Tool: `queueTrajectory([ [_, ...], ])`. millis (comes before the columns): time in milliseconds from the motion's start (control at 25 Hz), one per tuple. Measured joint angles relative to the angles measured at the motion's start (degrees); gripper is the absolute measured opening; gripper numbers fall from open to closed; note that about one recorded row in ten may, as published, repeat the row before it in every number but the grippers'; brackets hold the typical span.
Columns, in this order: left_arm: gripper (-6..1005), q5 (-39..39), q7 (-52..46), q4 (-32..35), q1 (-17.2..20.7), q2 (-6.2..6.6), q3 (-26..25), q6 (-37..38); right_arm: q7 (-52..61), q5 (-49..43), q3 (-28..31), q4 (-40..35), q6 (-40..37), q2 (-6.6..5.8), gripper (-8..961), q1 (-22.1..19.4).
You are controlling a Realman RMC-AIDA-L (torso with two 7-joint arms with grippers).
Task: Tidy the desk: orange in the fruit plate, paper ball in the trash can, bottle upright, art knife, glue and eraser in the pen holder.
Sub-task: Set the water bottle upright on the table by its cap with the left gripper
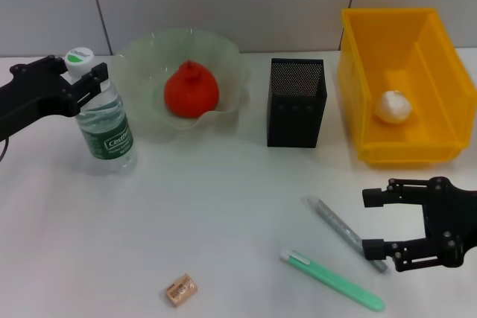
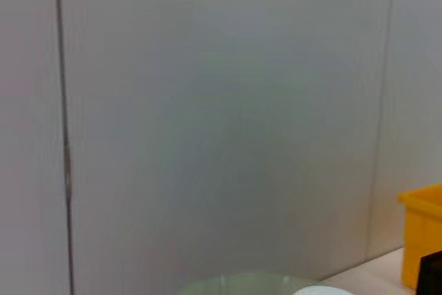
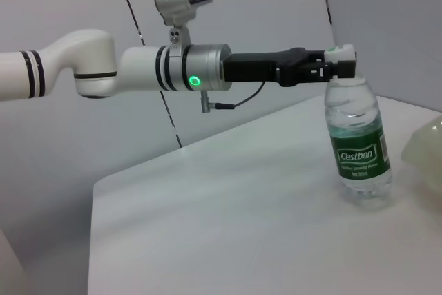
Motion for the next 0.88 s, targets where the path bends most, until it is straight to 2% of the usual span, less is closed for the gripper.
queueTrajectory([
  [280,518,-0.03,0.52,-1.90,-1.20,0.00,-0.80,-1.35,0.00,0.00,-0.16,0.14,0.17,0.04,834,0.44],
  [880,532,-2.25,5.00,-3.95,-1.34,0.00,-0.10,-0.31,0.00,-0.01,-0.12,0.16,0.33,0.09,833,0.68],
])
